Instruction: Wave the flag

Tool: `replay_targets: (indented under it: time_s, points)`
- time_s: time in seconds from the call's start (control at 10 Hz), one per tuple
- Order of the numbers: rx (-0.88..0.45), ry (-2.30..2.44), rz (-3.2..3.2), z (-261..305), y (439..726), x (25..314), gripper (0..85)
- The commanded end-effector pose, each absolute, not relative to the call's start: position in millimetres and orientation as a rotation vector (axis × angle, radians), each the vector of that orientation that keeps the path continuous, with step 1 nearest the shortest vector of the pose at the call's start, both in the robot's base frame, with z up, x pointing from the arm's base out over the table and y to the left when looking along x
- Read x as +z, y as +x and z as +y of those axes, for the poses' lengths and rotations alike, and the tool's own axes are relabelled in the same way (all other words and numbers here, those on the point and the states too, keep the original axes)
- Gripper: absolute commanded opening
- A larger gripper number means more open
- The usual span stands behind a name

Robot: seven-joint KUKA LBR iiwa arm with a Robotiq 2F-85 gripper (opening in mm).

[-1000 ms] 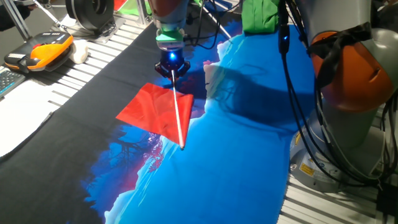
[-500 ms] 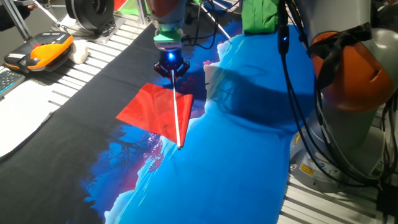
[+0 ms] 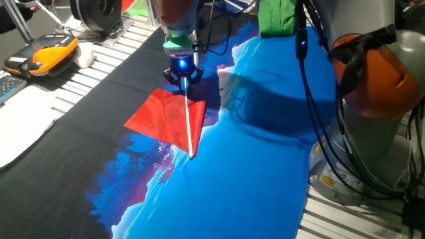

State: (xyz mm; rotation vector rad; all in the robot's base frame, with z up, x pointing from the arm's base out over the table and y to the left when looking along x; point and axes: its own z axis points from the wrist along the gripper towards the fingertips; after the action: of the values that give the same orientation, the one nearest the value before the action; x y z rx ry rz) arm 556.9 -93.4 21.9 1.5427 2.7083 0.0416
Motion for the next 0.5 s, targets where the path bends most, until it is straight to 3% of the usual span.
replay_targets:
  time_s: [0.0, 0.1, 0.3, 0.4]
  points:
    - [0.039, 1.535, 2.712, -93.5, 556.8, 22.1, 34.0]
    - [0.038, 1.524, 2.718, -93.6, 556.6, 23.0, 17.0]
    - [0.051, 1.503, 2.728, -93.6, 556.5, 23.9, 17.0]
    - [0.06, 1.495, 2.733, -93.8, 556.3, 24.9, 0.0]
